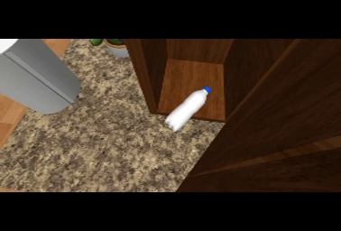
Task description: Pick up the bottled water, place it into the cabinet and close the cabinet
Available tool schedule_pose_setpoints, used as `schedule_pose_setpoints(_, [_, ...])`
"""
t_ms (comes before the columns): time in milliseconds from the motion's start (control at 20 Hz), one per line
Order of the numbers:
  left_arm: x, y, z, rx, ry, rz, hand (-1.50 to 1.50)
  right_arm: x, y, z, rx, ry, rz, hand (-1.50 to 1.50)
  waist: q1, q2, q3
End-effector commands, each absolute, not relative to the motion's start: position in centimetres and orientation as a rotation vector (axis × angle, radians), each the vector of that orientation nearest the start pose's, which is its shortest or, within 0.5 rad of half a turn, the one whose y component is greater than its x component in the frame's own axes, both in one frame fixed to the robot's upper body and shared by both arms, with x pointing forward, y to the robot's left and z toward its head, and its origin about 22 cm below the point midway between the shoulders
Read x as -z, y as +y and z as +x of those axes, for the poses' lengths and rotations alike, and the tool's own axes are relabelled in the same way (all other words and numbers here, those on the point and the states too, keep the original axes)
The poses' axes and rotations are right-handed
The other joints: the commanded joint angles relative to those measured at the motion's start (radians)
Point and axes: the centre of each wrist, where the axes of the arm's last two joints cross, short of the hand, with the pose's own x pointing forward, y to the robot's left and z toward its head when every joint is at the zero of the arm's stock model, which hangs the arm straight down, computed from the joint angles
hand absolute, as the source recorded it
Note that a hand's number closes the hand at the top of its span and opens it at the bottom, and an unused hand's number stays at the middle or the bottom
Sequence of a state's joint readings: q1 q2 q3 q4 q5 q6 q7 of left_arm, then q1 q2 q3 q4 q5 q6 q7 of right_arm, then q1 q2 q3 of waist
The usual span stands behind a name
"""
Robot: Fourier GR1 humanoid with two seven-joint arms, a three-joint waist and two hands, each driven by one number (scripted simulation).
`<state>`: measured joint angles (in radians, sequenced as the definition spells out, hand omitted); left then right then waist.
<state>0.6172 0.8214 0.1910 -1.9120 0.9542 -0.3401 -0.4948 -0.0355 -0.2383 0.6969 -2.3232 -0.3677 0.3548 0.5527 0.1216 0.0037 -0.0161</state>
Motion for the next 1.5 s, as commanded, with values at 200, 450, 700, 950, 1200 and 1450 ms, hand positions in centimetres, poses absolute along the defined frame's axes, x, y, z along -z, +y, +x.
schedule_pose_setpoints(200, [-9.7,42.1,10.8,0.013,-1.884,-0.282,-1.50,-17.2,-7.9,15.7,-1.053,-1.378,1.159,1.50,0.013,0.012,0.004])
schedule_pose_setpoints(450, [-10.3,43.3,10.2,-0.011,-1.903,-0.261,-1.50,-17.0,-8.0,18.6,-0.992,-1.296,1.121,1.50,-0.005,0.008,0.007])
schedule_pose_setpoints(700, [-9.9,43.9,9.1,-0.024,-1.889,-0.263,-1.50,-17.4,-7.5,23.2,-0.846,-1.210,1.115,1.50,-0.019,0.007,0.011])
schedule_pose_setpoints(950, [-9.3,44.6,6.7,-0.070,-1.881,-0.220,-1.50,-19.5,-5.9,28.1,-0.756,-1.155,1.094,1.50,-0.060,-0.001,0.015])
schedule_pose_setpoints(1200, [-9.8,44.5,5.9,-0.064,-1.881,-0.206,-1.50,-18.4,-6.1,33.1,-0.669,-1.199,1.064,1.50,-0.081,0.001,0.017])
schedule_pose_setpoints(1450, [-9.5,46.3,4.9,-0.076,-1.896,-0.199,-1.50,-17.4,-7.4,36.4,-0.592,-1.277,1.012,1.50,-0.092,0.001,0.016])
